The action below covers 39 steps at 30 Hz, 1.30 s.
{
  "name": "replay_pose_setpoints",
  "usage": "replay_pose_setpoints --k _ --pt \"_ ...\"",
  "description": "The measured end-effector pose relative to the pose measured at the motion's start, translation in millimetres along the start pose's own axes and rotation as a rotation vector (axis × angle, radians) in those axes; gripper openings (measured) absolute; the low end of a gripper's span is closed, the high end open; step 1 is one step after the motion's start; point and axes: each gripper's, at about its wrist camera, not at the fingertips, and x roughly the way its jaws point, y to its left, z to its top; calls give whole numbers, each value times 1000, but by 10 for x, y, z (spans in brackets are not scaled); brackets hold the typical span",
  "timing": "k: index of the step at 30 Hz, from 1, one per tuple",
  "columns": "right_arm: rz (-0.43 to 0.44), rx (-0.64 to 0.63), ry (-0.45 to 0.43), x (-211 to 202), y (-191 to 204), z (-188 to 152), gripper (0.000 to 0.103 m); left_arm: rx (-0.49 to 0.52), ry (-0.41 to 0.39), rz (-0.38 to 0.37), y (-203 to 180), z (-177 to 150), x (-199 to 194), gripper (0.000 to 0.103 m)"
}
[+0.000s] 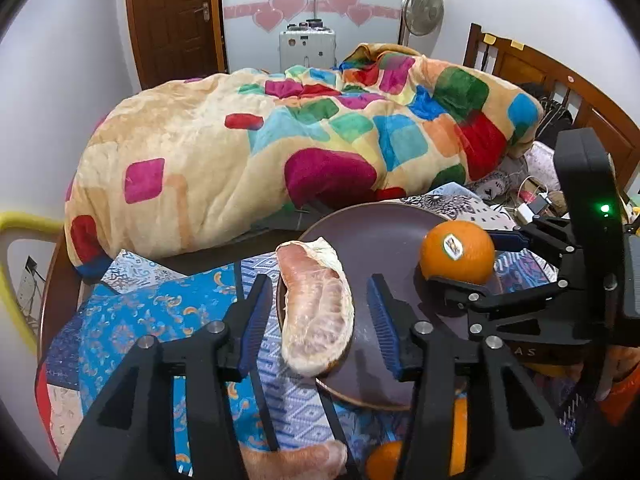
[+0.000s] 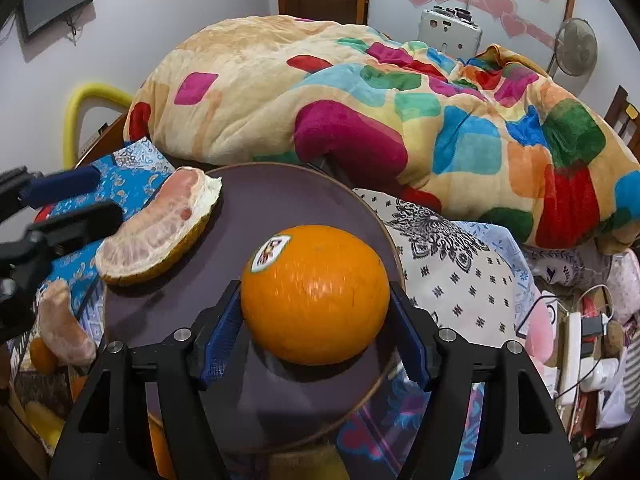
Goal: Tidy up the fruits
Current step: 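Carry the orange onto the dark plate with the right tool while the left places the segment, then grasp a yellow bamboo cylinder with the right tool while the left tool grasps another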
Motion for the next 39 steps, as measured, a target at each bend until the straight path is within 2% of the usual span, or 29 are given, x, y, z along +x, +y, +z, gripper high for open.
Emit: replay_pose_setpoints --k 1,3,5,11,18,26,30,37,39 --pt "0 -2 -3 -19 5 -7 67 -2 -7 -1 1 -12 -42 53" --pt "-5 -6 -26 -106 11 -25 75 -3 -15 1 4 -38 -108 56" --pt "-4 -3 -55 -212 5 -49 78 -1 -19 6 2 -78 -169 56" --pt "-22 -2 -125 -549 12 -191 78 -10 -22 12 17 -231 -338 59" --pt "-38 6 -179 -888 -29 -564 78 -21 -21 17 20 -508 -564 66" --pt "-60 -3 -183 -983 -31 -1041 77 -25 9 -6 -37 -1002 -757 74" --pt "-56 8 -182 -962 -55 -1225 77 -20 27 -20 -97 -1223 -781 81" --pt "-49 35 -152 -779 -138 -1300 68 19 62 -43 -231 -1459 -702 83" --pt "-54 45 -142 -706 -173 -1301 61 18 69 -53 -253 -1489 -678 83"
